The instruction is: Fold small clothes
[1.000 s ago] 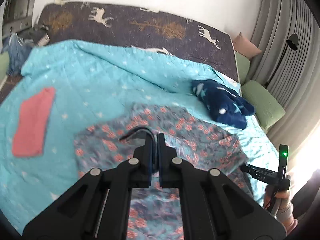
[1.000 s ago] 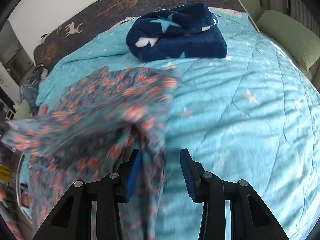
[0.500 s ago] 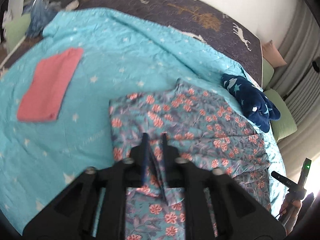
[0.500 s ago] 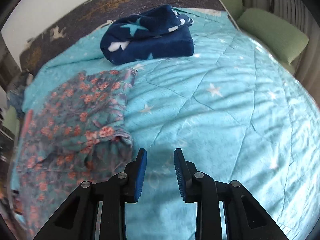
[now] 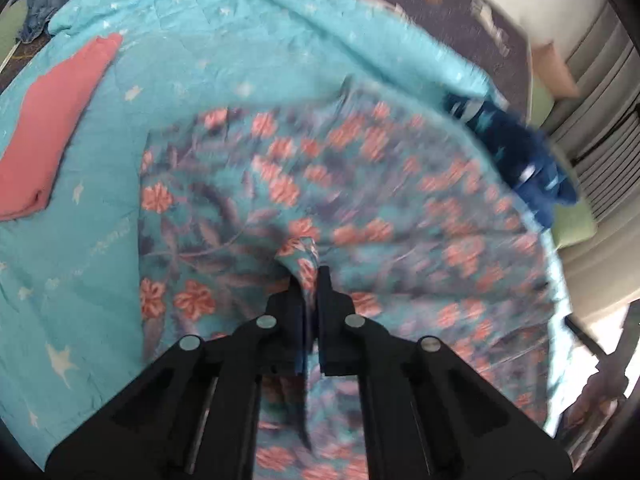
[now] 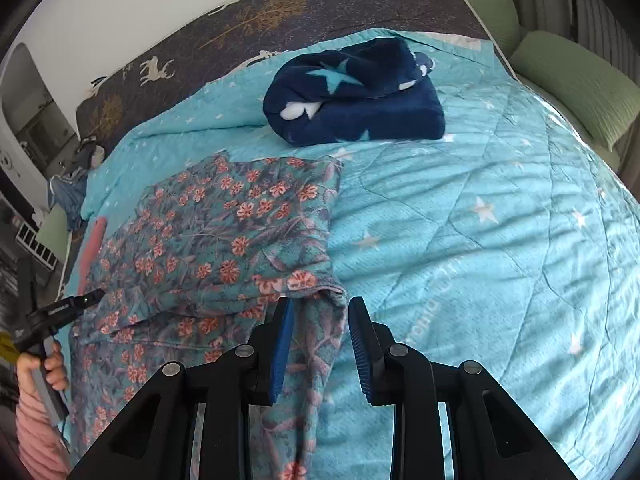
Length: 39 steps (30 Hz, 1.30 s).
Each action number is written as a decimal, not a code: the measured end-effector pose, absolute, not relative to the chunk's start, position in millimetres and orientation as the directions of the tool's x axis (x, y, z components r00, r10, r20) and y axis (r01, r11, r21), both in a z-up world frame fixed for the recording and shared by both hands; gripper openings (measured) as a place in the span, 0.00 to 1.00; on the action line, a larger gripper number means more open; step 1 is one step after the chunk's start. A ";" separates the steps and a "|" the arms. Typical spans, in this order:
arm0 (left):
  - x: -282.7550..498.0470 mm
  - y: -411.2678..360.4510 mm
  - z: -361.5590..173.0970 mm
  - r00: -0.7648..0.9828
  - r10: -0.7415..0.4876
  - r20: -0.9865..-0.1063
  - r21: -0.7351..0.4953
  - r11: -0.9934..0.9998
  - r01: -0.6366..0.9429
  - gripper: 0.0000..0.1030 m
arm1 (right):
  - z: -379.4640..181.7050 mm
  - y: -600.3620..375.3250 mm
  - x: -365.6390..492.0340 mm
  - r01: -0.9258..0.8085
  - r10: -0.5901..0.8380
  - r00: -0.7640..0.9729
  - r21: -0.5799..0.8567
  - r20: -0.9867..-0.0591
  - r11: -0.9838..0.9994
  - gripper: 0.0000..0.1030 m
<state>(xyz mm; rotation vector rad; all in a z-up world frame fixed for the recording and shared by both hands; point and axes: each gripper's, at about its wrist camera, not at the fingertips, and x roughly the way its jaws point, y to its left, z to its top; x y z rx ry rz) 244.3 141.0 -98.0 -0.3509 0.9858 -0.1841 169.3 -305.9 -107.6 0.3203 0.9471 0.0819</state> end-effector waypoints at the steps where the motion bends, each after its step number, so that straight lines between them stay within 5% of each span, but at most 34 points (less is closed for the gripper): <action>1: 236.0 140.9 -77.4 0.598 -0.330 -0.731 -0.390 0.920 0.031 0.05 | -108.2 -306.8 170.9 0.073 0.207 0.583 0.305 -0.785 0.949 0.28; 6: 217.9 135.8 -5.1 0.746 -0.274 -0.607 -0.262 0.955 0.137 0.06 | -111.7 -316.5 182.2 0.112 0.196 0.579 0.315 -0.791 0.942 0.28; 9: 232.9 150.2 -20.1 0.742 -0.144 -0.654 -0.146 0.987 0.064 0.06 | -112.6 -316.2 183.7 0.112 0.214 0.577 0.336 -0.788 0.935 0.28; 16: 237.4 167.7 -76.3 0.640 -0.181 -0.746 -0.228 0.974 0.011 0.08 | -123.1 -304.1 187.4 0.100 0.217 0.538 0.317 -0.815 0.943 0.28; 17: 236.5 166.7 -77.5 0.637 -0.174 -0.751 -0.222 0.975 0.004 0.11 | -123.1 -300.9 188.2 0.093 0.216 0.535 0.312 -0.817 0.945 0.28; 21: 230.9 180.8 -74.2 0.652 -0.138 -0.745 -0.227 0.972 -0.054 0.53 | -119.1 -288.5 187.9 0.053 0.202 0.537 0.271 -0.819 0.961 0.28; 22: 225.8 189.1 -69.4 0.673 -0.103 -0.732 -0.220 0.971 -0.091 0.55 | -117.9 -285.5 187.1 0.041 0.195 0.539 0.258 -0.819 0.965 0.28; 32: 219.5 205.7 -87.2 0.631 -0.092 -0.770 -0.224 0.966 -0.132 0.55 | -116.9 -288.6 184.7 0.040 0.243 0.543 0.313 -0.804 0.949 0.30; 36: 222.7 184.7 -122.2 0.539 -0.058 -0.840 -0.134 0.986 -0.103 0.56 | -112.6 -283.1 186.5 0.002 0.344 0.554 0.415 -0.758 0.910 0.51; 39: 213.0 180.8 -126.4 0.582 -0.027 -0.813 -0.091 0.993 -0.081 0.58 | -126.2 -272.1 197.9 0.023 0.219 0.513 0.269 -0.830 0.963 0.50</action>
